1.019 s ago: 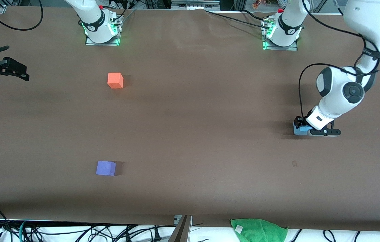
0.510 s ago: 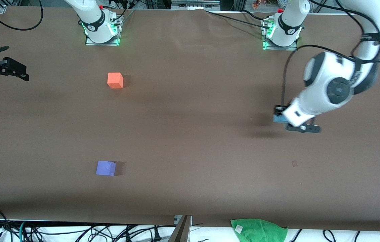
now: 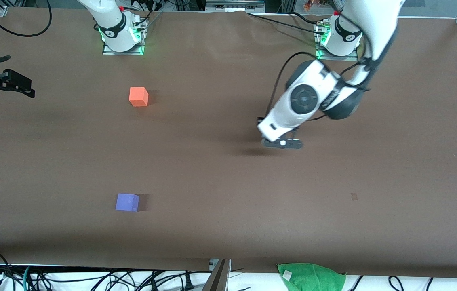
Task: Place blue block between orange and purple blocks
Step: 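Carry the blue cube to the table middle and release it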
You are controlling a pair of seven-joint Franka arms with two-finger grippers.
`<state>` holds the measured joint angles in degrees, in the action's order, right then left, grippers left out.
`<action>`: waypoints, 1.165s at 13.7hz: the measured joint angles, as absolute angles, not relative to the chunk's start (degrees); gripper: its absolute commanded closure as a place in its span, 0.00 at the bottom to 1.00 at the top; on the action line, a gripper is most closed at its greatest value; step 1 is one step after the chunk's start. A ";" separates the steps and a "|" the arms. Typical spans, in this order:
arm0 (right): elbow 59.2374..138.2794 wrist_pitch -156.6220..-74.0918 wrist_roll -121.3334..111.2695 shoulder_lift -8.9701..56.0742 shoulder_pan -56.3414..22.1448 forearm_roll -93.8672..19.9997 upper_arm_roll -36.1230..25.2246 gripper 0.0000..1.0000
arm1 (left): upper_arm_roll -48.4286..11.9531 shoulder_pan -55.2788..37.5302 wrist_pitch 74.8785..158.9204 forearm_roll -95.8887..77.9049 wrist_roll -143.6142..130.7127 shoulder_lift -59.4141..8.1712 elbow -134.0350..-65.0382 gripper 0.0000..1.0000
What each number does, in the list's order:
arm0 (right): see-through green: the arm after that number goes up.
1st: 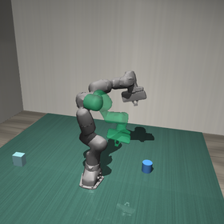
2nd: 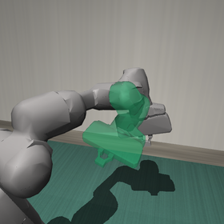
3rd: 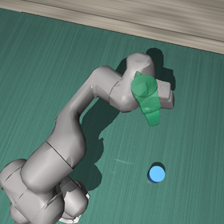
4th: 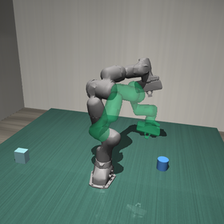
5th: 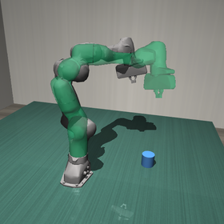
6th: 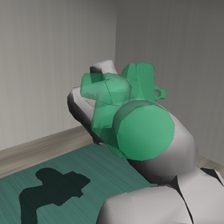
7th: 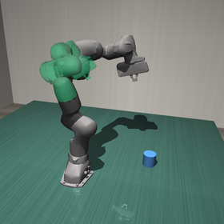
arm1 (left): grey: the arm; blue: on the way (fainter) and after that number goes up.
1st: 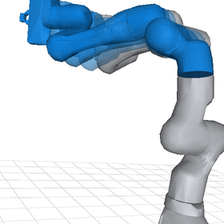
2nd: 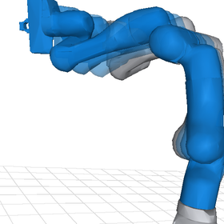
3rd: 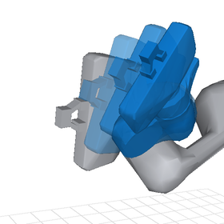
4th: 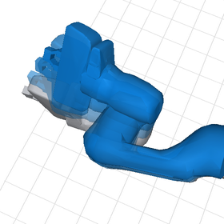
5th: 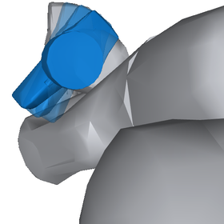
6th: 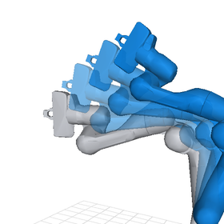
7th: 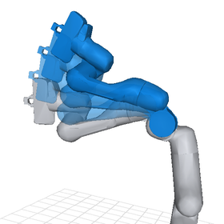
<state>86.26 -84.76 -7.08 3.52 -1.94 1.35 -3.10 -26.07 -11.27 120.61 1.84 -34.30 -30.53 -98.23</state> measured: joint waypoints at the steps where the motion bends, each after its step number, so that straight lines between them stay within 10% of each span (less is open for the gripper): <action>1: 86.26 -84.76 -7.08 3.53 -1.94 1.35 -3.09 0.00 | -26.03 -12.99 123.60 1.86 -35.45 -33.17 -97.75 0.90; 4: 86.26 -84.77 -7.08 3.75 -1.93 1.35 -3.09 0.00 | -25.32 -17.33 130.43 2.41 -36.76 -39.54 -97.45 0.88; 5: 86.27 -84.83 -7.08 3.91 -1.94 1.35 -3.09 0.00 | -25.02 -18.47 131.23 3.29 -36.79 -40.80 -97.30 0.72; 6: 86.26 -84.92 -7.08 4.04 -1.94 1.35 -3.09 0.00 | -24.89 -19.15 131.39 4.23 -36.91 -41.45 -97.15 0.01; 16: 86.37 -85.18 -7.11 7.11 -4.97 1.19 -2.49 0.00 | -24.08 -17.97 116.92 4.77 -41.03 -36.63 -92.83 0.00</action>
